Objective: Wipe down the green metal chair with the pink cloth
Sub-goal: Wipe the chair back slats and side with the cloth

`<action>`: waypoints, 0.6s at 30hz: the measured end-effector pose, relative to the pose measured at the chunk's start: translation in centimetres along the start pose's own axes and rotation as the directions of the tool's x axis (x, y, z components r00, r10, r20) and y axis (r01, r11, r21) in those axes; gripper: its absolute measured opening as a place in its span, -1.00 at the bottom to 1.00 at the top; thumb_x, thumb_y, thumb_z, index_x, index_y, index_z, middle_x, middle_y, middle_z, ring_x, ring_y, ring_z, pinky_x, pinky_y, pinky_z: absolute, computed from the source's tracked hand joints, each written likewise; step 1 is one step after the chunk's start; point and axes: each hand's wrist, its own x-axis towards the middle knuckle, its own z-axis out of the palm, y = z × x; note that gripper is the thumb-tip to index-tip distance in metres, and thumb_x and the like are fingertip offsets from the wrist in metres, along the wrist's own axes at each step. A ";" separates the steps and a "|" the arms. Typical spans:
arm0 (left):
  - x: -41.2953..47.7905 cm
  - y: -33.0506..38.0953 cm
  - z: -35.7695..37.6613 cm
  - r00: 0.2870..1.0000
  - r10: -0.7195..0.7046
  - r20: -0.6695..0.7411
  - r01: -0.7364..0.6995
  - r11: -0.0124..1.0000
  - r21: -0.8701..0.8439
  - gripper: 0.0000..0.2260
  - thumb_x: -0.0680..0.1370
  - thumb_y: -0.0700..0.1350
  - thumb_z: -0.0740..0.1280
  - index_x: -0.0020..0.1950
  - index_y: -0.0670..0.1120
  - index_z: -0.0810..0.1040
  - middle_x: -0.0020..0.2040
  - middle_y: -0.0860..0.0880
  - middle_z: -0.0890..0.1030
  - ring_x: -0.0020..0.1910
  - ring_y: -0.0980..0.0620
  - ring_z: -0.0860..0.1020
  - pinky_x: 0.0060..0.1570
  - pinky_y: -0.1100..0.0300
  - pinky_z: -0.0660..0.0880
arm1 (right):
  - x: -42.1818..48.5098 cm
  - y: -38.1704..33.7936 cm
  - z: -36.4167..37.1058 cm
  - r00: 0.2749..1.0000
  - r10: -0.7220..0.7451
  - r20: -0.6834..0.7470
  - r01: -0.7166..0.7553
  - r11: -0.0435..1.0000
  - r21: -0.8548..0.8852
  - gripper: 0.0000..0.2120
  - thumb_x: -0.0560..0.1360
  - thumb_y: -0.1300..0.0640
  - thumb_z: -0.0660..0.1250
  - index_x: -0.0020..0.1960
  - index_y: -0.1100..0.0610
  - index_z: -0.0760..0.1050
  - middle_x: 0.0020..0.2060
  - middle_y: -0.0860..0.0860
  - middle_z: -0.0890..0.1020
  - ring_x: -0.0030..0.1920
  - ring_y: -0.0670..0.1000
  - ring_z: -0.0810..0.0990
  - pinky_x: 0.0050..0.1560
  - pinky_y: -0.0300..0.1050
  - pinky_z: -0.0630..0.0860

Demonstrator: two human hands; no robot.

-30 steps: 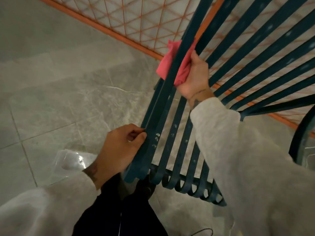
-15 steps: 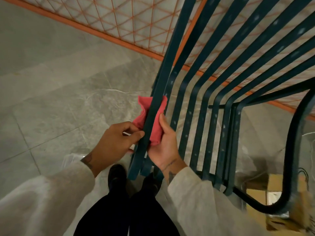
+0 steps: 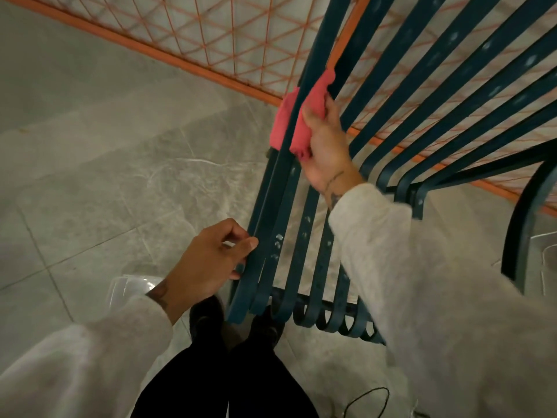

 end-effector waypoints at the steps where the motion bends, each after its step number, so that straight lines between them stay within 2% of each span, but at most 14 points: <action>1: 0.0 0.1 -0.1 1.000 -0.006 0.007 0.006 1.000 -0.005 -0.87 0.56 -0.12 0.36 -0.06 -0.20 0.54 -0.05 -0.08 0.63 -0.16 0.00 0.68 -0.22 0.10 0.65 | -0.8 0.8 -0.1 1.000 -0.003 -0.004 0.003 1.000 0.016 -0.50 0.63 0.15 0.26 0.53 -0.08 0.23 0.34 0.03 0.54 0.29 0.11 0.55 0.25 0.22 0.53; 4: 0.2 0.4 -0.3 0.999 -0.029 0.031 0.029 1.000 0.009 -0.86 0.56 -0.14 0.37 -0.06 -0.23 0.53 -0.06 -0.13 0.63 -0.17 -0.04 0.67 -0.21 0.04 0.66 | -4.4 3.9 -0.5 0.999 0.042 0.000 -0.042 0.994 0.104 -0.54 0.61 0.14 0.29 0.48 -0.07 0.32 0.34 0.03 0.55 0.32 0.10 0.54 0.35 0.25 0.44; 7: 0.4 0.9 -0.7 0.999 -0.032 0.036 0.029 0.998 0.062 -0.88 0.53 -0.15 0.41 -0.03 -0.18 0.53 -0.09 -0.11 0.64 -0.20 -0.01 0.67 -0.23 0.11 0.65 | -8.8 6.5 -1.3 0.991 0.127 0.038 -0.132 0.979 0.158 -0.59 0.61 0.13 0.30 0.43 -0.09 0.39 0.32 0.02 0.58 0.31 0.08 0.56 0.34 0.17 0.47; 10: 0.9 1.4 -1.6 1.000 -0.014 0.009 0.013 0.993 0.114 -0.69 0.43 -0.14 0.52 0.04 -0.02 0.45 -0.10 -0.02 0.65 -0.15 0.00 0.66 -0.18 0.10 0.61 | -12.0 7.8 -2.0 0.971 0.234 0.053 -0.239 0.958 0.157 -0.59 0.59 0.11 0.33 0.41 -0.11 0.43 0.29 0.03 0.60 0.29 0.10 0.58 0.25 0.14 0.53; 12: 1.3 2.3 -1.8 1.000 -0.010 0.029 0.007 0.993 0.115 -0.59 0.38 -0.17 0.55 0.10 0.03 0.43 -0.04 -0.01 0.63 -0.08 0.00 0.65 -0.14 0.16 0.57 | -13.0 7.8 -2.4 0.967 0.256 0.005 -0.255 0.963 0.086 -0.59 0.56 0.12 0.36 0.38 -0.08 0.46 0.26 0.02 0.62 0.25 0.11 0.61 0.19 0.15 0.57; 15: 2.2 4.5 -1.5 0.997 0.068 0.048 -0.073 0.992 0.103 -0.59 0.42 -0.22 0.51 0.18 0.04 0.47 0.05 0.00 0.61 -0.02 0.05 0.63 -0.06 0.23 0.52 | -13.4 6.8 -2.6 0.977 0.190 -0.097 -0.201 0.973 -0.118 -0.63 0.58 0.11 0.36 0.36 -0.10 0.48 0.24 -0.03 0.61 0.23 0.08 0.60 0.25 0.21 0.54; 18: 3.7 8.3 -1.2 0.984 0.177 0.028 -0.179 0.978 0.105 -0.62 0.47 -0.16 0.47 0.23 0.06 0.49 0.08 0.07 0.61 -0.01 0.16 0.62 -0.02 0.24 0.53 | -13.1 4.4 -2.5 0.986 0.102 -0.133 -0.127 0.974 -0.188 -0.66 0.59 0.07 0.32 0.34 -0.16 0.51 0.29 -0.09 0.56 0.25 0.03 0.56 0.24 0.10 0.55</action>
